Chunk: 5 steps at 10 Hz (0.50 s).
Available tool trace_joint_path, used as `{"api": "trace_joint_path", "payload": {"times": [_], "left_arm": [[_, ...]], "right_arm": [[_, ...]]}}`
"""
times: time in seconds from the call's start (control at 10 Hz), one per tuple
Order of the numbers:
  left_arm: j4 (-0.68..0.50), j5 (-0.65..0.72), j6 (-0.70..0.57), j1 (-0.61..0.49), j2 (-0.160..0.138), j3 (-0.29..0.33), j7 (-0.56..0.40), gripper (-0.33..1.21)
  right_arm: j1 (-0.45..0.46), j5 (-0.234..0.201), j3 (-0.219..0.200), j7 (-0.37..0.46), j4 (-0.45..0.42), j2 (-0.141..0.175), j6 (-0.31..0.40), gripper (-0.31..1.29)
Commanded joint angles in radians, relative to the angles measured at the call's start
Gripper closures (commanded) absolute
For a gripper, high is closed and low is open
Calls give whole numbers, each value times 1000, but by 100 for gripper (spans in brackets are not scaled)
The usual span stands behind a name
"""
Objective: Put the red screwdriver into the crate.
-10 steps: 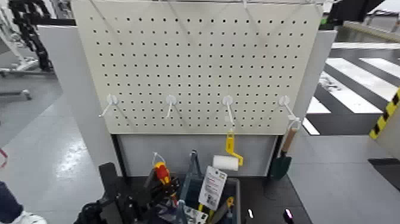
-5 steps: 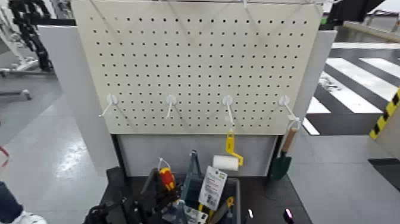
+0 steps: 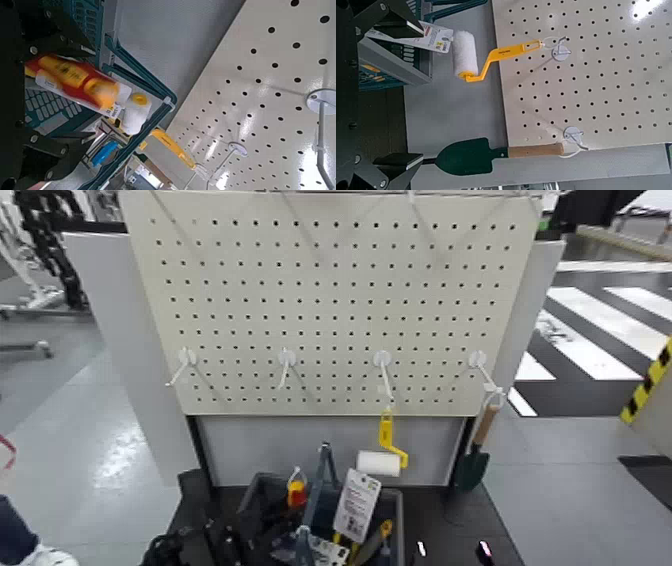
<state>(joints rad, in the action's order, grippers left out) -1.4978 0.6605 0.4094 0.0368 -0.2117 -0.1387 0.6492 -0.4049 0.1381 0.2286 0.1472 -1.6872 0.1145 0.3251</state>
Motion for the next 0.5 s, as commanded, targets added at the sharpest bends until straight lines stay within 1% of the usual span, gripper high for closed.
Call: {"api": "trace_joint_path", "payload": {"times": [0.1, 0.3, 0.4, 0.5], "left_arm": [[-1, 7, -34, -5, 0, 11, -2, 13], [-16, 1, -57, -8, -2, 24, -6, 13], [-42, -24, -81, -14, -3, 37, -8, 13], [-85, -82, -132, -29, -3, 51, -23, 13]], "right_arm": [[1, 3, 2, 0, 3, 2, 3, 20], [1, 5, 0, -2, 6, 2, 6, 20], [1, 6, 2, -2, 6, 2, 6, 20], [1, 6, 2, 0, 4, 4, 6, 20]]}}
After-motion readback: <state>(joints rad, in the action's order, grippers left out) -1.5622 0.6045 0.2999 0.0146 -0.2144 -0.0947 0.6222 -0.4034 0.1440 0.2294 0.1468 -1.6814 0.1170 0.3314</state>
